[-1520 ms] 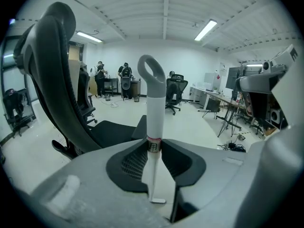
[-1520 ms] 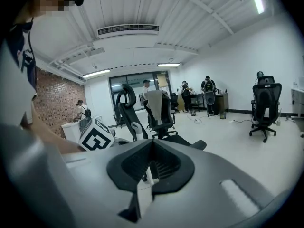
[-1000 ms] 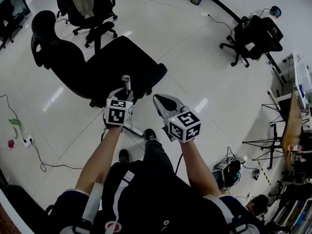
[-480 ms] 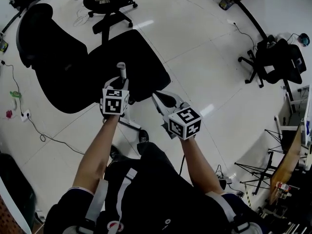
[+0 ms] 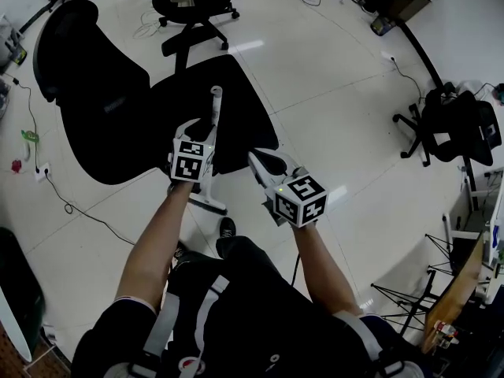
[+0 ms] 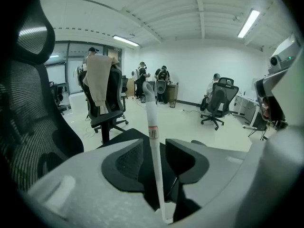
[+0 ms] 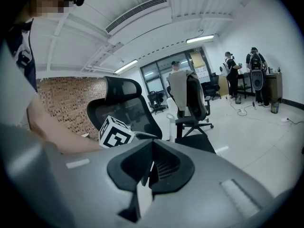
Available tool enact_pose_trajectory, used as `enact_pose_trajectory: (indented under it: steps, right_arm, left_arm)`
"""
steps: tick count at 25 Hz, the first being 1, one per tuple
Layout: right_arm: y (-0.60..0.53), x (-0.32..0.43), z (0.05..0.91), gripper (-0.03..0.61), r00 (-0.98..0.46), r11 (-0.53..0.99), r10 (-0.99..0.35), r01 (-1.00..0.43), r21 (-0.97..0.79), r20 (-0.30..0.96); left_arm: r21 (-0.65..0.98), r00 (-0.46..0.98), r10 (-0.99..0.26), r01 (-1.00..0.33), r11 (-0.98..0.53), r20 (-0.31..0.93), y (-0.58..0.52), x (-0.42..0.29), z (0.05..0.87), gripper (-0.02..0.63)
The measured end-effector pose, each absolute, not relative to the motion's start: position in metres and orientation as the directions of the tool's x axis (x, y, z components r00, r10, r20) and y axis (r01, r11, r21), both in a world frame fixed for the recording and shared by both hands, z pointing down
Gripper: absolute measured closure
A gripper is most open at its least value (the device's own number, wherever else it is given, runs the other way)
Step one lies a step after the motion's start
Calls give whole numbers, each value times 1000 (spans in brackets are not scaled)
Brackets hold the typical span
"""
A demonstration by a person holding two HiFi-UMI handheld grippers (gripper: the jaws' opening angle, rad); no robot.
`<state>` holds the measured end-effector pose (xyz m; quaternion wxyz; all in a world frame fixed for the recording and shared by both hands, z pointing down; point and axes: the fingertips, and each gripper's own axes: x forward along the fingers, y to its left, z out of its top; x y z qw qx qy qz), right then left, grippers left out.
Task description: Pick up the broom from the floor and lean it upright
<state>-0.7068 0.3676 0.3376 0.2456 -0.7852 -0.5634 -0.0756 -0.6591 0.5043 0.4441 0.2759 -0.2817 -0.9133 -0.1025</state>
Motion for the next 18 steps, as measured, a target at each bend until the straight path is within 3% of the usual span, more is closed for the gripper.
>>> enact_pose_trajectory:
  steps: [6,13,18]
  right_arm:
    - [374,-699,328,574,365,-263,850,918,-295,379]
    - [381,-688,306,574,308,-219,886,937,-271,347]
    - [383,-667,292,574,266,-182,911,945,-271,316]
  left_arm:
    - [-19,-716,464,534,845,522,485,-652,409,462]
    - [96,-849,343,411,906,403,435,-644,353,466]
    - [129,-906,276,331,935,322,414,-622,315,576]
